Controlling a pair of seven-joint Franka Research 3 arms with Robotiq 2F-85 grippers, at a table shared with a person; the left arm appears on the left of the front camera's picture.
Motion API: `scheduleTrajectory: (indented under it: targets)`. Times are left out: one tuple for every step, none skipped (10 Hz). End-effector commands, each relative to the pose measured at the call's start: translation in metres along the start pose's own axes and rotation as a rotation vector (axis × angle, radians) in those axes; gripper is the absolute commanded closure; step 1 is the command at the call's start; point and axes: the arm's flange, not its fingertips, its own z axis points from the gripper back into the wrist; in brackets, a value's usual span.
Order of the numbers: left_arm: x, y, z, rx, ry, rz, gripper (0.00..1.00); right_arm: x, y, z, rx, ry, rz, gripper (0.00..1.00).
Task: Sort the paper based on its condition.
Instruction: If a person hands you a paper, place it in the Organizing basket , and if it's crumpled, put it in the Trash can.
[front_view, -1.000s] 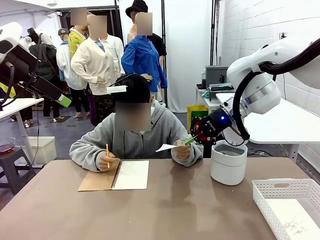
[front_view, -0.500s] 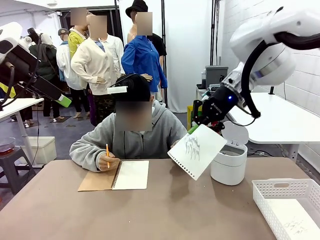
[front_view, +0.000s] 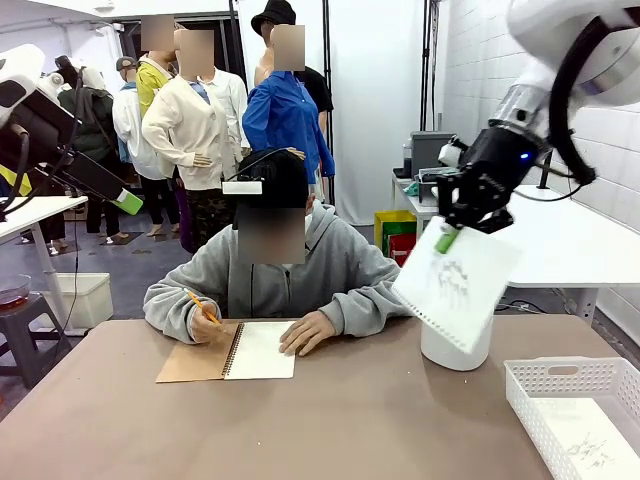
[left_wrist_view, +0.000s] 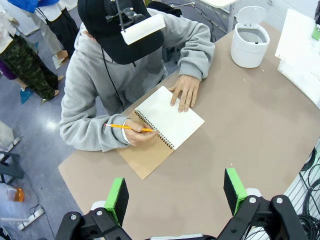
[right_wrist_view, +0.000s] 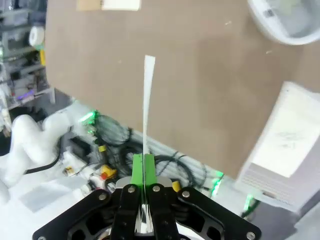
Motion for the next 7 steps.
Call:
scheduleTrajectory:
  targets:
    - [0.000,0.000,0.000,-0.013,-0.005,0.019,0.00,-0.015,-0.027,0.002,-0.096,-0.120,0.043,1.00]
    - [0.000,0.000,0.000,-0.013,-0.005,0.019,0.00,-0.020,-0.044,0.010,-0.138,-0.191,0.079,1.00]
    - [0.000,0.000,0.000,-0.013,-0.005,0.019,0.00,-0.024,-0.068,0.014,-0.175,-0.208,0.070,1.00]
    - [0.000,0.000,0.000,-0.013,-0.005,0.019,0.00,-0.027,-0.087,0.013,-0.180,-0.208,0.077,1.00]
    - [0.000,0.000,0.000,-0.013,-0.005,0.019,0.00,-0.031,-0.105,0.009,-0.197,-0.215,0.106,1.00]
    - [0.000,0.000,0.000,-0.013,-0.005,0.019,0.00,-0.037,-0.122,0.007,-0.233,-0.246,0.134,1.00]
    - [0.000,0.000,0.000,-0.013,-0.005,0.019,0.00,-0.045,-0.135,0.006,-0.239,-0.226,0.111,1.00]
